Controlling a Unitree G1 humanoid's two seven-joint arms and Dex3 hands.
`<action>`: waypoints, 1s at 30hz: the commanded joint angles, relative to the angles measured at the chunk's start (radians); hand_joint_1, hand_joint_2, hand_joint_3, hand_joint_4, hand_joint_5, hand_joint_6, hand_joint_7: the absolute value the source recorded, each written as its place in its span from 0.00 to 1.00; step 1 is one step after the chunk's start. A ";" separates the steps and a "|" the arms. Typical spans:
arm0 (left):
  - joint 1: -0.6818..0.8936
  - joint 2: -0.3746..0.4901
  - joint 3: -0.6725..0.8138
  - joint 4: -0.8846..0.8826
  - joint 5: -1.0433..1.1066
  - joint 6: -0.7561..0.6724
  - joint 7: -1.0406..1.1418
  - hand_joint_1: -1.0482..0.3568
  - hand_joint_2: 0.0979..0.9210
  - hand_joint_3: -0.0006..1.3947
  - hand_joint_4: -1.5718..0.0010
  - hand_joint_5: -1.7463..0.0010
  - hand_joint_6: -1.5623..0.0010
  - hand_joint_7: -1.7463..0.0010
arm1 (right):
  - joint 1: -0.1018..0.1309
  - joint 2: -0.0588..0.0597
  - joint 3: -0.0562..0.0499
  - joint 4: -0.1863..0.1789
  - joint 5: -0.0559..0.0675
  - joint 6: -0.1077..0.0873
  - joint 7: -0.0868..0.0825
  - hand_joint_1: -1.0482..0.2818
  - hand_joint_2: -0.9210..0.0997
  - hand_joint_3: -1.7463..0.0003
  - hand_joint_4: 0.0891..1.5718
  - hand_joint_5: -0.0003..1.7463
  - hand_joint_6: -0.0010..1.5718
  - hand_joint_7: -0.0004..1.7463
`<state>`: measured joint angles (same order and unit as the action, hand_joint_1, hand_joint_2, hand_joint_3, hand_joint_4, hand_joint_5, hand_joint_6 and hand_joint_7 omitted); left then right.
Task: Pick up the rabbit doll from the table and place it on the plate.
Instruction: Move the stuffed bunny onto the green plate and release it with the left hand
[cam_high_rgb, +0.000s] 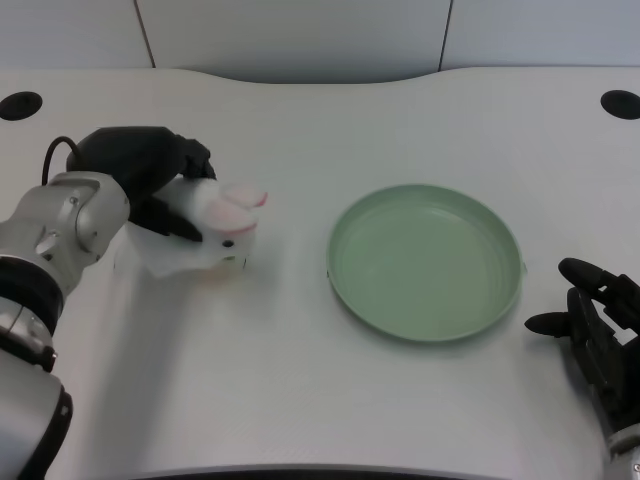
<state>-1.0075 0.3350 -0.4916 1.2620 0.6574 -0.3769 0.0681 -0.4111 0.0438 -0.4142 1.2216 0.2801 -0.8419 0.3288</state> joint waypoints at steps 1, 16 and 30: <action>-0.040 0.014 0.011 -0.021 -0.010 -0.008 -0.020 0.58 0.84 0.06 0.53 0.24 0.51 0.36 | 0.002 -0.015 -0.003 0.008 0.000 0.010 -0.015 0.46 0.00 0.84 0.52 0.59 0.58 0.20; -0.143 -0.152 -0.024 -0.032 0.019 0.026 0.005 0.62 0.28 0.83 0.56 0.00 0.66 0.00 | 0.001 0.003 0.016 0.000 -0.028 0.024 -0.066 0.45 0.00 0.84 0.57 0.59 0.59 0.19; -0.206 -0.344 -0.060 0.017 0.025 0.102 -0.010 0.62 0.25 0.85 0.58 0.00 0.69 0.00 | -0.009 0.026 0.020 0.005 -0.019 -0.009 -0.068 0.47 0.00 0.86 0.56 0.62 0.59 0.20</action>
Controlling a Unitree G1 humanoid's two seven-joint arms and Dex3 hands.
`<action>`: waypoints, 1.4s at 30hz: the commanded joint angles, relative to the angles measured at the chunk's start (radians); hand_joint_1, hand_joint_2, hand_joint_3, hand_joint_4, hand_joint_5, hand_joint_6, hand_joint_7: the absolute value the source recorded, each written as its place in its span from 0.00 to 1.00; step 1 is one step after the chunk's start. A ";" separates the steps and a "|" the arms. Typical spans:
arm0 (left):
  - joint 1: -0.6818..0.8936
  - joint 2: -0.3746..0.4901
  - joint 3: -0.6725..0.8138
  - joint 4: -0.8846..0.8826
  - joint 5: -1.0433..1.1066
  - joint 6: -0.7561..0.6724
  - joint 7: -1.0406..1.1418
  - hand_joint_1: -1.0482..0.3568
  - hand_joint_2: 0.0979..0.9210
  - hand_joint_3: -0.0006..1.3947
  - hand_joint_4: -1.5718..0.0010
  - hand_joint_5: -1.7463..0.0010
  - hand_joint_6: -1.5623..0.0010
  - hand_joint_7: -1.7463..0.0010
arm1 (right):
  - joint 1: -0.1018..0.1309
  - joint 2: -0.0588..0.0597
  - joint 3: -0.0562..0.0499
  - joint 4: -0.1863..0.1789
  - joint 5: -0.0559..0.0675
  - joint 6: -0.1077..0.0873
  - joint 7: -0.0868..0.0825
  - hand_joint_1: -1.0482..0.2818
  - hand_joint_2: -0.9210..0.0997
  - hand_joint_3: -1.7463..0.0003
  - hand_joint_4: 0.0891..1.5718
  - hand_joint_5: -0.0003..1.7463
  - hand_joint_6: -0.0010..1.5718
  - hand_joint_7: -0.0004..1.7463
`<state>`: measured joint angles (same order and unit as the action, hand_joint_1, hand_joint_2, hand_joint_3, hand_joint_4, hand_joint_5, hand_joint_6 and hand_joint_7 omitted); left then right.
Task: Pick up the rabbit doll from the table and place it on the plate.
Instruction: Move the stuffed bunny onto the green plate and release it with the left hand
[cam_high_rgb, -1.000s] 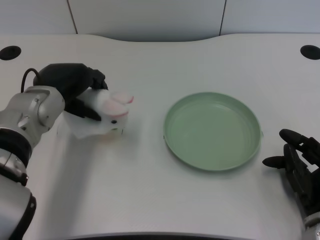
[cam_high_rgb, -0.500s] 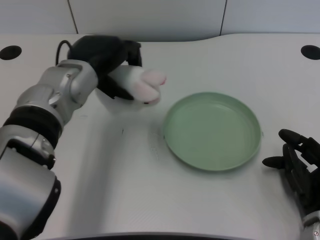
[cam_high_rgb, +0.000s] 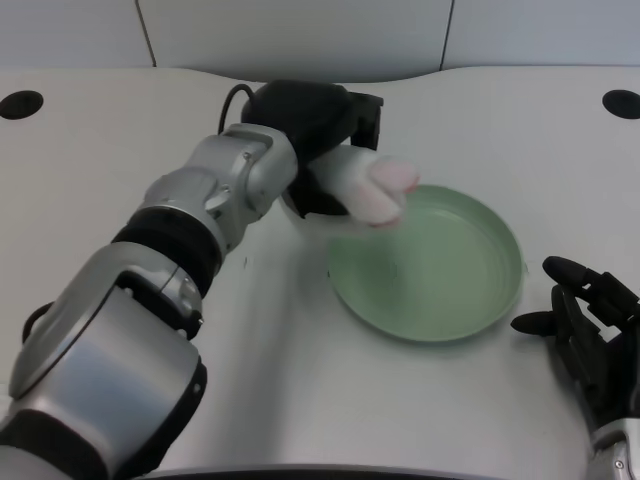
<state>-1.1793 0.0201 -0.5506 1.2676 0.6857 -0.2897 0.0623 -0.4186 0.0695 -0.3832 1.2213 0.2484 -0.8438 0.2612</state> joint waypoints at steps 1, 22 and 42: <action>-0.032 -0.040 -0.002 0.014 -0.002 0.015 0.002 0.62 0.25 0.85 0.58 0.00 0.69 0.00 | -0.002 0.002 -0.011 0.005 0.013 -0.009 -0.001 0.47 0.00 0.86 0.57 0.63 0.60 0.21; 0.027 -0.169 -0.041 0.055 0.018 0.032 0.040 0.51 0.91 0.09 0.48 0.48 0.42 0.66 | 0.013 0.008 -0.002 0.010 -0.006 -0.030 0.011 0.49 0.00 0.84 0.58 0.58 0.55 0.24; 0.027 -0.164 -0.087 0.069 0.047 0.108 0.007 0.19 0.96 0.01 0.95 1.00 0.92 1.00 | 0.012 0.011 0.000 0.004 -0.007 -0.036 0.000 0.49 0.00 0.84 0.57 0.59 0.55 0.27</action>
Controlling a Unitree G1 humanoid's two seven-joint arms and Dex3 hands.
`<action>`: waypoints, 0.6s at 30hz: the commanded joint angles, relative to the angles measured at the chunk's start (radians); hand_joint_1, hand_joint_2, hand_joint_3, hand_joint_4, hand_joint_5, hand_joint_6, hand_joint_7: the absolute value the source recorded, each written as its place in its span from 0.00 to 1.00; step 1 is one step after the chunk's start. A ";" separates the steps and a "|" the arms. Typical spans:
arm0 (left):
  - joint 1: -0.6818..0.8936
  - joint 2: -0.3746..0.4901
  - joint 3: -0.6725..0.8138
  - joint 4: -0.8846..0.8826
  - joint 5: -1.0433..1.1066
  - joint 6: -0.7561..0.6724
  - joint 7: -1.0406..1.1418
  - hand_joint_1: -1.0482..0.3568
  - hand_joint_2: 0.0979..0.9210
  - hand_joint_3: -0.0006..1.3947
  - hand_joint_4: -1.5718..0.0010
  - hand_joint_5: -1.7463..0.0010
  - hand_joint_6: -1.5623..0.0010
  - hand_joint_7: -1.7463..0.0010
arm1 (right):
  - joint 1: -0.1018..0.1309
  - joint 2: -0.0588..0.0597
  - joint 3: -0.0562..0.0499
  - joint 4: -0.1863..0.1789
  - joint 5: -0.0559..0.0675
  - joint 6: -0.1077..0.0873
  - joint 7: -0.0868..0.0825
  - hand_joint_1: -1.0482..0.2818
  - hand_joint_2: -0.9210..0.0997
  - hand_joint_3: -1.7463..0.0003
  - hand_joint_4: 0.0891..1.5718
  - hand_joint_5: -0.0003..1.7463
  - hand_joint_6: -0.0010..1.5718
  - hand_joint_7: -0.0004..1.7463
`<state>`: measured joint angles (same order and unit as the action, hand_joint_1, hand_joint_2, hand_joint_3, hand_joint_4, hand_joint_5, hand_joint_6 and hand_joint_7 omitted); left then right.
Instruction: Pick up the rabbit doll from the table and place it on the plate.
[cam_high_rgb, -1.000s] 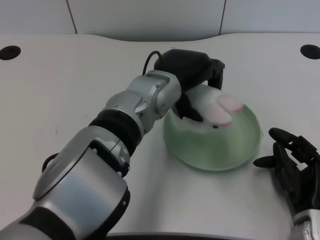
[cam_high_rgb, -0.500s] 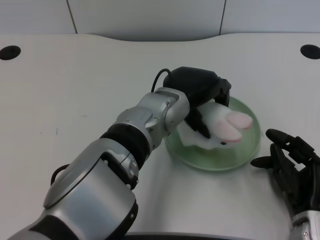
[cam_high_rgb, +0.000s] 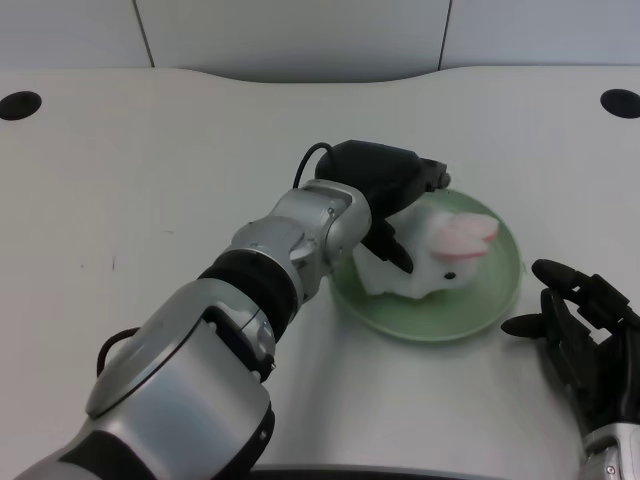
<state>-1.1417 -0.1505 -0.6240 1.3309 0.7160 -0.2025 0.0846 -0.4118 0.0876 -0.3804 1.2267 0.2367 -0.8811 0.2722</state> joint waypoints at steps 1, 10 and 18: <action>-0.013 0.006 -0.014 0.006 0.019 0.031 -0.021 0.16 0.98 0.01 0.98 1.00 0.96 1.00 | 0.006 -0.009 0.001 -0.002 0.000 0.001 -0.016 0.49 0.00 0.84 0.57 0.59 0.54 0.27; -0.016 0.034 0.010 -0.009 0.000 0.035 -0.048 0.06 1.00 0.03 1.00 1.00 1.00 1.00 | -0.001 -0.015 -0.013 -0.003 0.026 0.021 0.023 0.50 0.00 0.84 0.57 0.60 0.54 0.28; 0.040 0.137 0.130 -0.072 -0.128 -0.100 -0.100 0.04 1.00 0.08 1.00 1.00 1.00 1.00 | -0.006 -0.026 -0.006 -0.002 0.019 0.028 0.005 0.49 0.00 0.84 0.58 0.61 0.54 0.28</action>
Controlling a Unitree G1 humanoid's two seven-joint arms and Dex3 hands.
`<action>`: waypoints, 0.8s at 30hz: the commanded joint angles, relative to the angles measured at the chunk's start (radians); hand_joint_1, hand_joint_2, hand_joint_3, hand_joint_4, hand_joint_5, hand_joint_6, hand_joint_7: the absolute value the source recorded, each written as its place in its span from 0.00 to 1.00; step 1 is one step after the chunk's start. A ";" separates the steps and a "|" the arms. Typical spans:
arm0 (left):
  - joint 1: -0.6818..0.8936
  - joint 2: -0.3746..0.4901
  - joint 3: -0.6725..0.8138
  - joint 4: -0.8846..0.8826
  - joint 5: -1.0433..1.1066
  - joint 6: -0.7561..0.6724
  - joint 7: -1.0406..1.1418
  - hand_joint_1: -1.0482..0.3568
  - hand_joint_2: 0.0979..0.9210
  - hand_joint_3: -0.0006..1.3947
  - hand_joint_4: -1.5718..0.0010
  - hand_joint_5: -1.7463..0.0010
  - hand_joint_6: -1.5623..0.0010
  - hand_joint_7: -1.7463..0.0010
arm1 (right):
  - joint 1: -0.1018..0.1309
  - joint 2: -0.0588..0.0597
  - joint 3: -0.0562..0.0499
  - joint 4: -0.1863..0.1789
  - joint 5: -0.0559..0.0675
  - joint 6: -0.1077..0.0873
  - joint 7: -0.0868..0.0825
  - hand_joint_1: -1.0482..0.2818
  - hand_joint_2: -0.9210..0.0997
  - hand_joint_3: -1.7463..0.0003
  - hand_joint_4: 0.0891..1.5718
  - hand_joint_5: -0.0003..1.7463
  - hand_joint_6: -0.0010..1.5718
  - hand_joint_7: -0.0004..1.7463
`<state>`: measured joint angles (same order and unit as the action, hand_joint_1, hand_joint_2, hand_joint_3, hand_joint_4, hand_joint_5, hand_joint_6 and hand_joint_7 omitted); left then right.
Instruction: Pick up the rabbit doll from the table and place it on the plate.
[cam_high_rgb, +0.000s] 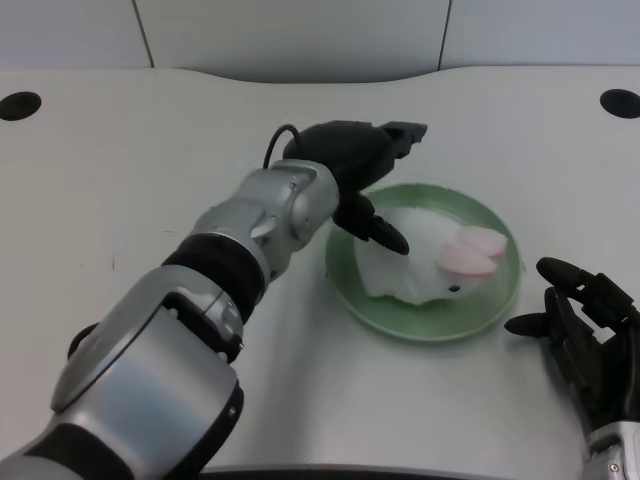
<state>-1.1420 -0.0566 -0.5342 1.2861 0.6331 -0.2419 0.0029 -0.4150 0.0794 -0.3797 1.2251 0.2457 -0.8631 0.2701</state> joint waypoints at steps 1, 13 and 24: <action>0.073 0.063 0.073 -0.044 -0.082 -0.107 -0.019 0.04 1.00 0.08 1.00 1.00 1.00 1.00 | -0.004 -0.019 -0.005 0.001 0.007 0.009 0.002 0.49 0.00 0.84 0.58 0.61 0.54 0.28; 0.410 0.244 0.309 -0.384 -0.404 -0.332 -0.276 0.11 1.00 0.31 1.00 0.54 1.00 0.65 | -0.007 -0.039 0.023 0.015 -0.058 0.001 -0.089 0.50 0.00 0.82 0.55 0.61 0.54 0.28; 0.758 0.296 0.495 -0.785 -0.647 -0.167 -0.327 0.22 1.00 0.34 0.91 0.12 0.99 0.35 | -0.006 -0.040 0.019 0.002 -0.044 0.003 -0.063 0.48 0.00 0.84 0.56 0.61 0.55 0.28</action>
<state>-0.4421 0.2231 -0.0671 0.5503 0.0229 -0.4321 -0.3078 -0.4265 0.0539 -0.3507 1.2289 0.1871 -0.8604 0.2002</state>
